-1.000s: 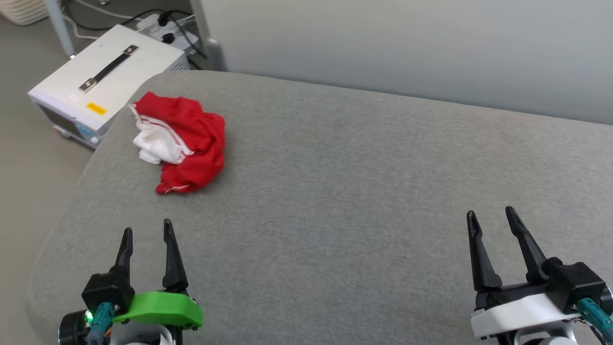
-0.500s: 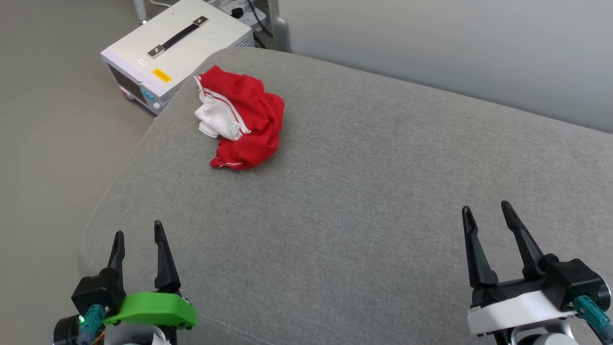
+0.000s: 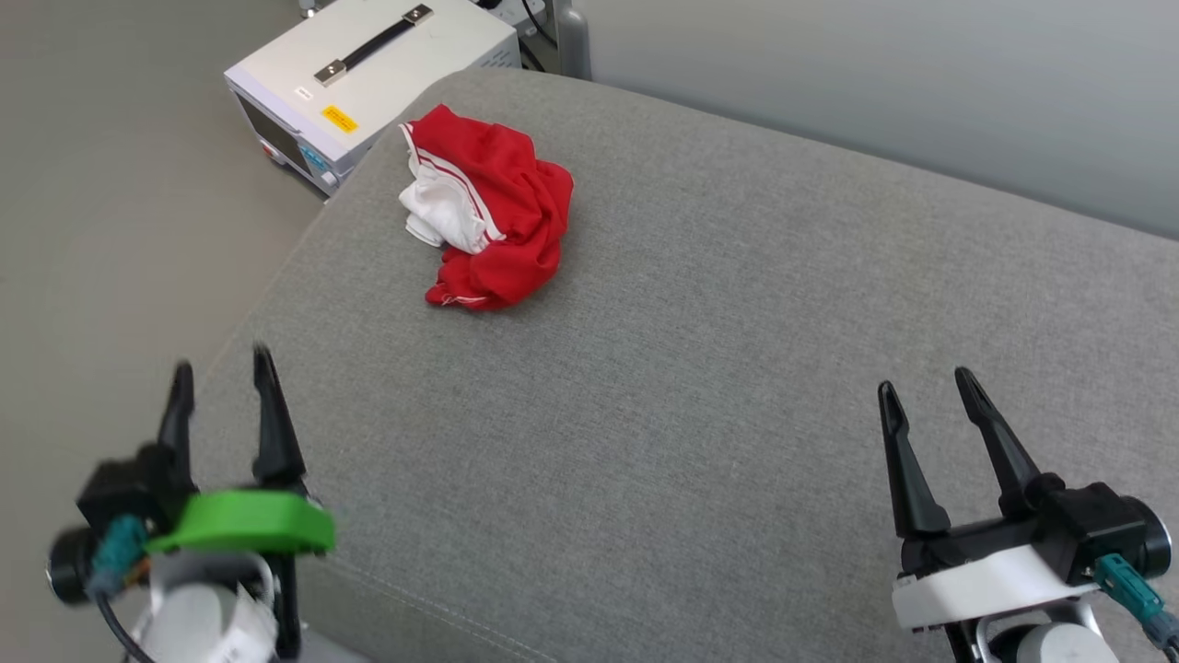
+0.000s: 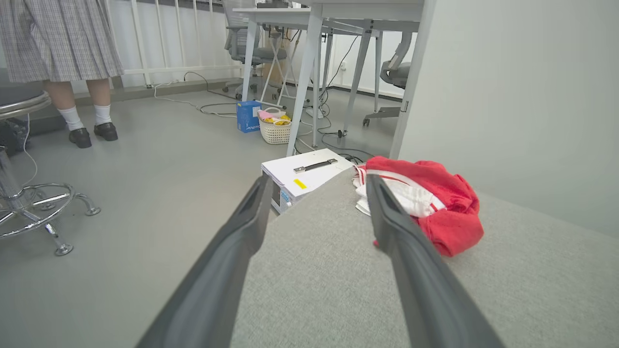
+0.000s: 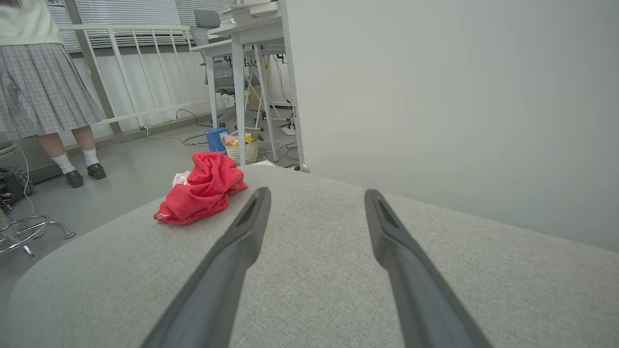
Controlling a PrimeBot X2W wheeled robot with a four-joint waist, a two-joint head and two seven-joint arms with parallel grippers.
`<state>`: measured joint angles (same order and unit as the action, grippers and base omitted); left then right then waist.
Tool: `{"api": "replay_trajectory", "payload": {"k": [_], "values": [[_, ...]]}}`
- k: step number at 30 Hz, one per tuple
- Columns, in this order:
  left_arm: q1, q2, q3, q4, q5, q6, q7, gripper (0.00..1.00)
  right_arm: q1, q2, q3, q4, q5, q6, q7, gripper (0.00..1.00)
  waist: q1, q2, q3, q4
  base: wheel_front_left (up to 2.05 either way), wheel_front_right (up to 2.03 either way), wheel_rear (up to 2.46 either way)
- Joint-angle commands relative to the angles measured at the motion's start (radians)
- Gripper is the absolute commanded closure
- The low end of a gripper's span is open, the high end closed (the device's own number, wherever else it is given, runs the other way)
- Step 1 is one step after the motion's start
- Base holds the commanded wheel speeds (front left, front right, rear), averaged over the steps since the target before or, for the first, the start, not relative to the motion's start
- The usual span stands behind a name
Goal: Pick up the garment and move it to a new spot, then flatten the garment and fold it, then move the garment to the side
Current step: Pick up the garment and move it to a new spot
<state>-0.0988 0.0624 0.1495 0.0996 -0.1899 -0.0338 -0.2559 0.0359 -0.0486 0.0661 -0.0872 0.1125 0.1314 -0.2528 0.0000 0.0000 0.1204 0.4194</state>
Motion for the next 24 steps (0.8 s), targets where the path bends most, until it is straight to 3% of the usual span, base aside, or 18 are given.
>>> {"api": "replay_trajectory", "payload": {"k": [1, 6, 12, 17, 18, 19, 24], "values": [[-0.058, 0.015, 0.015, 0.009, 0.012, -0.023, -0.006, 0.0, -0.024, -0.002, -0.002, -0.009, -0.014, -0.001, -0.009, 0.0, 0.0, 0.0, 0.028, -0.017, 0.0, 0.0, 0.0], [-0.246, 0.092, 0.037, 0.077, 0.008, -0.077, -0.006, 0.0, -0.066, -0.023, -0.003, -0.024, -0.027, -0.001, -0.009, 0.0, 0.0, 0.0, 0.099, -0.055, 0.0, 0.0, 0.0], [-0.453, 0.19, 0.012, 0.149, -0.001, -0.093, -0.006, 0.0, -0.121, -0.044, -0.012, -0.036, -0.029, -0.001, -0.009, 0.0, 0.0, 0.0, 0.187, -0.103, 0.0, 0.0, 0.0], [-0.614, 0.265, -0.066, 0.238, -0.048, -0.096, 0.015, 0.0, -0.151, -0.052, -0.017, -0.044, -0.029, -0.001, -0.009, 0.0, 0.0, 0.0, 0.244, -0.134, 0.0, 0.0, 0.0], [-0.64, 0.28, -0.09, 0.253, -0.069, -0.096, 0.033, 0.0, -0.156, -0.053, -0.018, -0.044, -0.028, -0.001, -0.009, 0.0, 0.0, 0.0, 0.252, -0.14, 0.0, 0.0, 0.0], [-0.722, 0.335, -0.174, 0.292, -0.16, -0.096, 0.119, 0.0, -0.174, -0.057, -0.017, -0.047, -0.026, -0.001, -0.009, 0.0, 0.0, 0.0, 0.278, -0.16, 0.0, 0.0, 0.0], [-0.812, 0.418, -0.319, 0.339, -0.312, -0.097, 0.357, 0.0, -0.195, -0.063, -0.024, -0.053, -0.025, -0.001, -0.009, 0.0, 0.0, 0.0, 0.307, -0.186, 0.0, 0.0, 0.0]]}}
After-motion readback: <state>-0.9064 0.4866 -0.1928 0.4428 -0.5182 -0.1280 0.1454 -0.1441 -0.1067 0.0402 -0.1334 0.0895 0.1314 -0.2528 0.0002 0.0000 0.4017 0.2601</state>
